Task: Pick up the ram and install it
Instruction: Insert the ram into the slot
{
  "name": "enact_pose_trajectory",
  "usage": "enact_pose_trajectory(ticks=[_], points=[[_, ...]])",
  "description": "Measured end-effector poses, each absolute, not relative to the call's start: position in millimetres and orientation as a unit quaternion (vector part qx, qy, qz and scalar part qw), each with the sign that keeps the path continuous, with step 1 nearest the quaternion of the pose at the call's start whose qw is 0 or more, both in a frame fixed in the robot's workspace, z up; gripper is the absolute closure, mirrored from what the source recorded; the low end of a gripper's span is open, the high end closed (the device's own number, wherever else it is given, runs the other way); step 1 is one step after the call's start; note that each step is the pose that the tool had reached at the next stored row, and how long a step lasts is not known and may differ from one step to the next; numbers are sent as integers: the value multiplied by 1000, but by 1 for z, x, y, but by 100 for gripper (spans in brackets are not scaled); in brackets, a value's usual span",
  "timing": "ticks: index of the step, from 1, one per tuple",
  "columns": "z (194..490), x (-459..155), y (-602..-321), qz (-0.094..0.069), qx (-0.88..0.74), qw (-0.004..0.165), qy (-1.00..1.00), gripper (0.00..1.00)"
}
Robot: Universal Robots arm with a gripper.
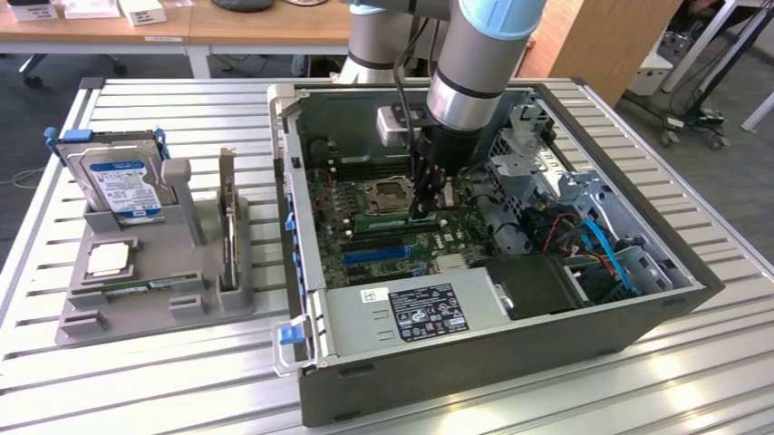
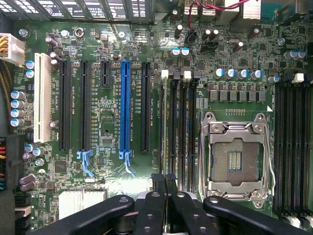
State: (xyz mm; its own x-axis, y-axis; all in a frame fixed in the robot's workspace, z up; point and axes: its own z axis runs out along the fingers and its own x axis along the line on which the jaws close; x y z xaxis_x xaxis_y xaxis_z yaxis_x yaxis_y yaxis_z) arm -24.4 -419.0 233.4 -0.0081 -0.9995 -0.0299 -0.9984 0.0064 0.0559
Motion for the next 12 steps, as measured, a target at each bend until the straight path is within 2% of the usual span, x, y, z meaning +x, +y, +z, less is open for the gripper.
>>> enact_pose_trajectory(ticks=[12], points=[[231, -24, -419, -30, 704, 9, -709, 89]])
